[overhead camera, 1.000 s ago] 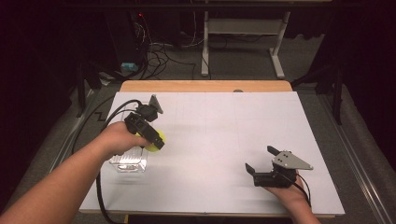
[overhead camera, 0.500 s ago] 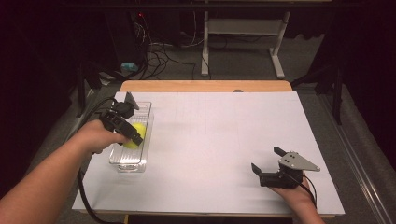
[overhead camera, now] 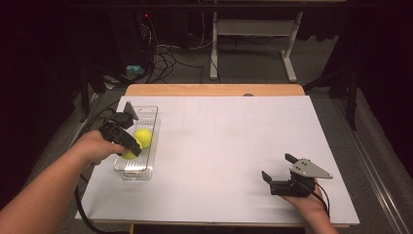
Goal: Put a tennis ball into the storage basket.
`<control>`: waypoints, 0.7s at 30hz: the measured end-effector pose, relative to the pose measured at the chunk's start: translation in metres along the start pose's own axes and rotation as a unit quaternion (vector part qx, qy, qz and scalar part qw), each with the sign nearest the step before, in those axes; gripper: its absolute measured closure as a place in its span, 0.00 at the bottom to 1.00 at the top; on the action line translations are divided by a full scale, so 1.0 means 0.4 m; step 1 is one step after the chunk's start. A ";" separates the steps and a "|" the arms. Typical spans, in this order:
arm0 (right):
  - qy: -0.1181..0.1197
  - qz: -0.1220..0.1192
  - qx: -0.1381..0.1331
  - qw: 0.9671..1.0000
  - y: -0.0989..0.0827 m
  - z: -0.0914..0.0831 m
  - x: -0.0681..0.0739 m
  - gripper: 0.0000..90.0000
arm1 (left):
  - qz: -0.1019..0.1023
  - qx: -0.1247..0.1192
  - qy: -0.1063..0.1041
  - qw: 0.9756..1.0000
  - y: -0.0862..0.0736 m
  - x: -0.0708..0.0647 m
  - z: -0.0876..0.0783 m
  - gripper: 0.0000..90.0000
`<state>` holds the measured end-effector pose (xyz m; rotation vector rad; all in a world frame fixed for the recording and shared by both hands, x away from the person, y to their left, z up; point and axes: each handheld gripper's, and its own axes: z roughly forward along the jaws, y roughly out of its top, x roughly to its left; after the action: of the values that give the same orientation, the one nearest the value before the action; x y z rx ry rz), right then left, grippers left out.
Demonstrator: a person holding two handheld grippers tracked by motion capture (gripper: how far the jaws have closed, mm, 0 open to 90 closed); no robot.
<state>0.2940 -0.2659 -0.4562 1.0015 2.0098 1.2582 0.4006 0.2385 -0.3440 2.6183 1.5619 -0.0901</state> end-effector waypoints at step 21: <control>0.005 0.000 -0.001 1.000 -0.001 0.000 0.006 0.00 | 0.000 0.000 0.003 1.000 0.008 -0.008 0.058 0.19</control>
<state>0.2926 -0.2641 -0.4567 0.9947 2.0161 1.2682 0.4018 0.2318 -0.3666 2.6214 1.5643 -0.0836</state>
